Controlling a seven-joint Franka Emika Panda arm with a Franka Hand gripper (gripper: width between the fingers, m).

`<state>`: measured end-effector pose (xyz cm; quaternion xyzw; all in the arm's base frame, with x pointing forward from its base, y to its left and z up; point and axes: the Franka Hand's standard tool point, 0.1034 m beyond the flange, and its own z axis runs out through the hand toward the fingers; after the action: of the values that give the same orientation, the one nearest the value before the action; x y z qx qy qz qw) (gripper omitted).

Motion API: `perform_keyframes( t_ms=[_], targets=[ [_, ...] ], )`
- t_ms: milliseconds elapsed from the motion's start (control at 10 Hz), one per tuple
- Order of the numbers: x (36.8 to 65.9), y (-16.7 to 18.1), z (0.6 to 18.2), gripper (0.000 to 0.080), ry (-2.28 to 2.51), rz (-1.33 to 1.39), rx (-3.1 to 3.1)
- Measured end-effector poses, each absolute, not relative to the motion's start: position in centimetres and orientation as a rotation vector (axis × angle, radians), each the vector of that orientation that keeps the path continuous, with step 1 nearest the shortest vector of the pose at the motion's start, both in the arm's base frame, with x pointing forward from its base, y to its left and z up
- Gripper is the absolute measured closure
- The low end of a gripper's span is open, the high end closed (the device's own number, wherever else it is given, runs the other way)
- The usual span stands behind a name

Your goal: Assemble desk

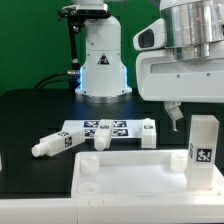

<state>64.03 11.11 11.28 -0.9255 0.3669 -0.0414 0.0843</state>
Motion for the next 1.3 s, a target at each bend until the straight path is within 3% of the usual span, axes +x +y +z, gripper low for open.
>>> perform_keyframes(
  t_ms=[200,500,700,1000,1300],
  targets=[
    [64.38,10.36,11.37,0.015,0.398,-0.163,-3.031],
    [64.31,10.44,11.19,0.0179,0.38,-0.162,-3.041],
    [64.29,10.52,11.17,0.0519,0.544,-0.154,-3.007],
    [64.3,10.27,11.12,0.0515,0.898,-0.14,-2.905],
    [63.83,10.12,11.04,0.0515,1.557,-0.106,-2.581]
  ],
)
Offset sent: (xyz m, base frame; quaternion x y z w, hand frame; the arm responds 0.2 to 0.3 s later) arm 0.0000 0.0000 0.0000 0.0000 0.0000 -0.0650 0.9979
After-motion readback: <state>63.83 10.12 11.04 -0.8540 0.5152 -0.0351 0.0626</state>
